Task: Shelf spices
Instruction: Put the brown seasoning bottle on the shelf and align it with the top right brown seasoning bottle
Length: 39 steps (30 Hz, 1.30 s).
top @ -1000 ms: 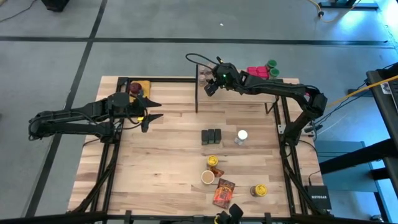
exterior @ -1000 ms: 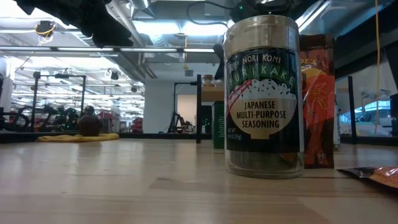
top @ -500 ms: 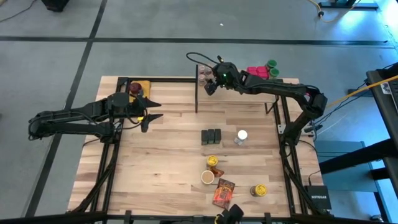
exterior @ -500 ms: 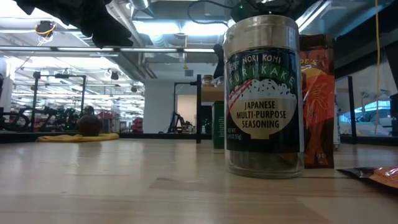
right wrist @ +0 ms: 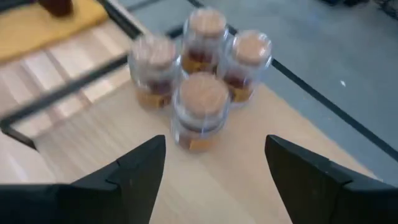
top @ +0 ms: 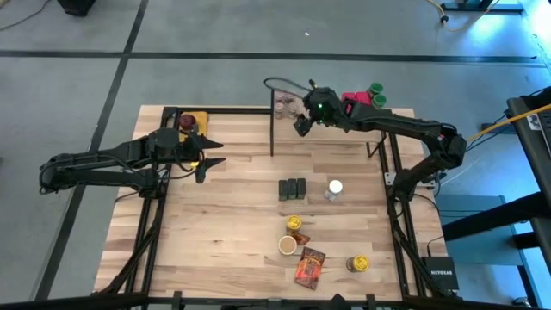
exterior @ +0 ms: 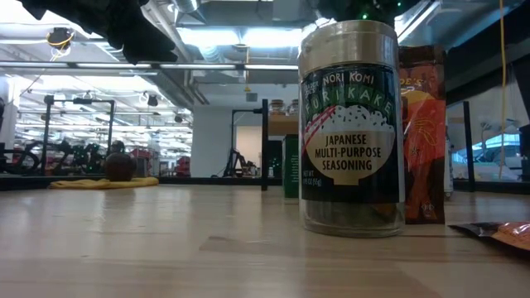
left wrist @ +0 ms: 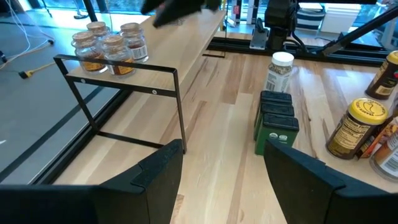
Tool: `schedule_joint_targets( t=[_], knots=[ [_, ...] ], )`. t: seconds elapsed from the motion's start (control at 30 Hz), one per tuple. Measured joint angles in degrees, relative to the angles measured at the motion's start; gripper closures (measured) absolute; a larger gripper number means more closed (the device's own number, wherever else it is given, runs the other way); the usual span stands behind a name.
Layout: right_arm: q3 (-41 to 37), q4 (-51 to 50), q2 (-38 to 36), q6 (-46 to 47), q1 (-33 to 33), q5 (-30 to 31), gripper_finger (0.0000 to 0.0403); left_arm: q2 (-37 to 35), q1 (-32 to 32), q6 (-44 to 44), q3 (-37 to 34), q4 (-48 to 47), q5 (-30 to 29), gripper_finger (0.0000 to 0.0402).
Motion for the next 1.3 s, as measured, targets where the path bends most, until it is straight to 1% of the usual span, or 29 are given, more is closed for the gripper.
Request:
schedule_joint_targets(
  t=[0.17, 0.27, 0.47, 1.0, 1.2, 1.3],
  knots=[
    [-3.52, 0.62, 2.48, -1.19, 0.47, 4.23, 0.0121, 0.00, 0.00, -0.07, 0.00, 0.05, -0.01, 0.0183],
    [-5.20, 3.77, 3.70, -1.23, 0.24, 4.82, 0.0121, 0.00, 0.00, -0.07, 0.00, 0.05, -0.01, 0.0183],
    [-5.66, 9.15, 4.49, -3.92, -0.01, 8.86, 0.0120, 0.00, 0.00, 0.07, 0.00, 0.15, -0.01, 0.0183],
    [-5.64, 13.24, 4.74, -5.01, -0.04, 9.01, 0.0120, 0.00, 0.00, -0.04, 0.00, 0.14, 0.02, 0.0183],
    [-5.64, 12.30, 4.50, -5.67, 0.16, 8.79, 0.0120, 0.00, 0.00, -0.06, 0.00, 0.07, -0.01, 0.0183],
    [-5.62, 11.45, 3.69, -5.65, 1.58, 8.86, 0.0120, 0.00, 0.00, -0.06, 0.00, 0.04, 0.02, 0.0183]
  ],
)
